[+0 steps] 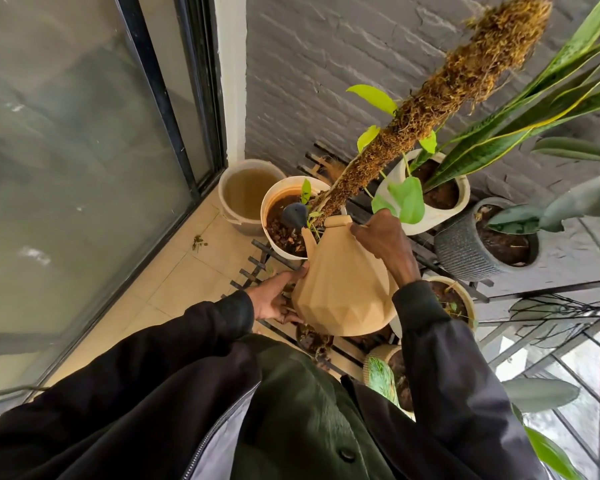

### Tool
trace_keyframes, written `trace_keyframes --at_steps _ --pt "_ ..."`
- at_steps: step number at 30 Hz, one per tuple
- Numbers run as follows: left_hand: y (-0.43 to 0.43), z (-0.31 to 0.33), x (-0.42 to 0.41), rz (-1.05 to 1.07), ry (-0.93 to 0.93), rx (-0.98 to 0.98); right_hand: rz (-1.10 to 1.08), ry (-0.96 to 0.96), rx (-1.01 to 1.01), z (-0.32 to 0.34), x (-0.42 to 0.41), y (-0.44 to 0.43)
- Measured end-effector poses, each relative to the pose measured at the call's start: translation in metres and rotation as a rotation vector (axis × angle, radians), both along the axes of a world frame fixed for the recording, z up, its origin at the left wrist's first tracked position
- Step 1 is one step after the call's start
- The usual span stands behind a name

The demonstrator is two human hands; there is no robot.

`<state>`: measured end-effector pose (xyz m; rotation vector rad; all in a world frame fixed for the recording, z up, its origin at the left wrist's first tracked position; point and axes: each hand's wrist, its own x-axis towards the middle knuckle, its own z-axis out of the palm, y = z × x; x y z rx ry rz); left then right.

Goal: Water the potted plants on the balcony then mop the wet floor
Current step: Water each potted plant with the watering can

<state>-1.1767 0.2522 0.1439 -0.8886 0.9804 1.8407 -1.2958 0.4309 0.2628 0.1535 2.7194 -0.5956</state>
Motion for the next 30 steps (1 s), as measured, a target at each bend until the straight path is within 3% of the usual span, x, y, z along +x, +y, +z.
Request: trace_keyframes --at_steps 30 --pt "0.013 0.008 0.002 -0.029 -0.002 0.018 0.034 0.001 0.020 0.005 0.001 0.011"
